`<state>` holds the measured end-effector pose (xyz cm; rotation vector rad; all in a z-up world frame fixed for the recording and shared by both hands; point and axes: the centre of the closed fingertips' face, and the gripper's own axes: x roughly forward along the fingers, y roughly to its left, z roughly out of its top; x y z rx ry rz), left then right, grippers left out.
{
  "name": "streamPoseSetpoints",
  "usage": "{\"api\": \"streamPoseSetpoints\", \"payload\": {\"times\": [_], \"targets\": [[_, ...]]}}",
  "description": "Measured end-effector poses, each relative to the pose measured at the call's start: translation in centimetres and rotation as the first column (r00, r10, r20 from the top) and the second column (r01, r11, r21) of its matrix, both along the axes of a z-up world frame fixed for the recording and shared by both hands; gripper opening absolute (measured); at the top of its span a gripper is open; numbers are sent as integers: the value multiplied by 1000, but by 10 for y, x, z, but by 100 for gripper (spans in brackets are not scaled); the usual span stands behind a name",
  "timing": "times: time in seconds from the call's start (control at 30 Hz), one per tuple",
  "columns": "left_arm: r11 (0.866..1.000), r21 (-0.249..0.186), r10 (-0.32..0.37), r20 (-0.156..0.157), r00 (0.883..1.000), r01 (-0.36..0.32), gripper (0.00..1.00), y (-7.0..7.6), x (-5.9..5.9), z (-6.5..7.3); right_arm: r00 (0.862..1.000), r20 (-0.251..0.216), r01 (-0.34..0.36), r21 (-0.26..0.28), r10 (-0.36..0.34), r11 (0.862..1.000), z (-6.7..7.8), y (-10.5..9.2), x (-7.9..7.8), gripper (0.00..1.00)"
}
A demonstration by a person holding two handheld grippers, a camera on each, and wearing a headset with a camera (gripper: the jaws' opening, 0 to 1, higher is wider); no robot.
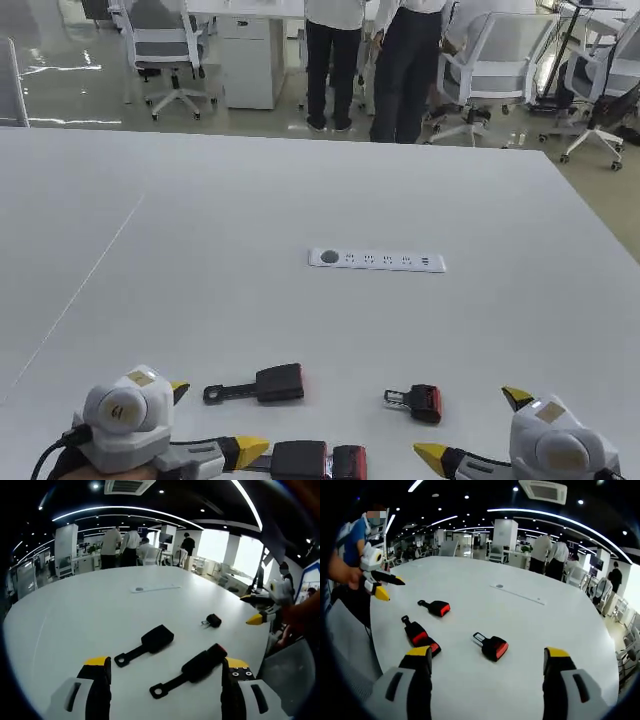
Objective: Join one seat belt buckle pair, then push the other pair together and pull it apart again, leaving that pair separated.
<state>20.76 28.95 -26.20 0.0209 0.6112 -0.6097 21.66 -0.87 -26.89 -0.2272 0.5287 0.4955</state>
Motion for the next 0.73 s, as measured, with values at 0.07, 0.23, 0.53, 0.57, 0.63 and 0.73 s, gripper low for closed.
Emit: {"api": "streamPoseSetpoints", "payload": {"times": [0.07,0.23,0.53,0.57,0.63,0.73], "targets": [[999,-32,20,-1,1000,-20,95,4,-5,2,1000,4,2,7,-2,1000,1,-1,-5,95],[1000,-14,26,-1,1000,-26,96,8,-22,4,1000,8,0,21,0,1000,2,-2,-19,96],[997,-45,63,4,998,-62,97,19,-42,5,1000,1,1,33,-1,999,0,-4,-44,96],[997,-47,64,4,998,-63,97,19,-42,4,1000,1,1,33,-1,999,0,-4,-44,96],[997,-59,58,-3,998,-58,97,16,-48,5,1000,-4,8,37,-7,999,-1,-5,-50,96],[997,-52,54,0,999,-54,97,13,-52,7,1000,-12,9,37,-9,999,-3,-5,-57,96]]}}
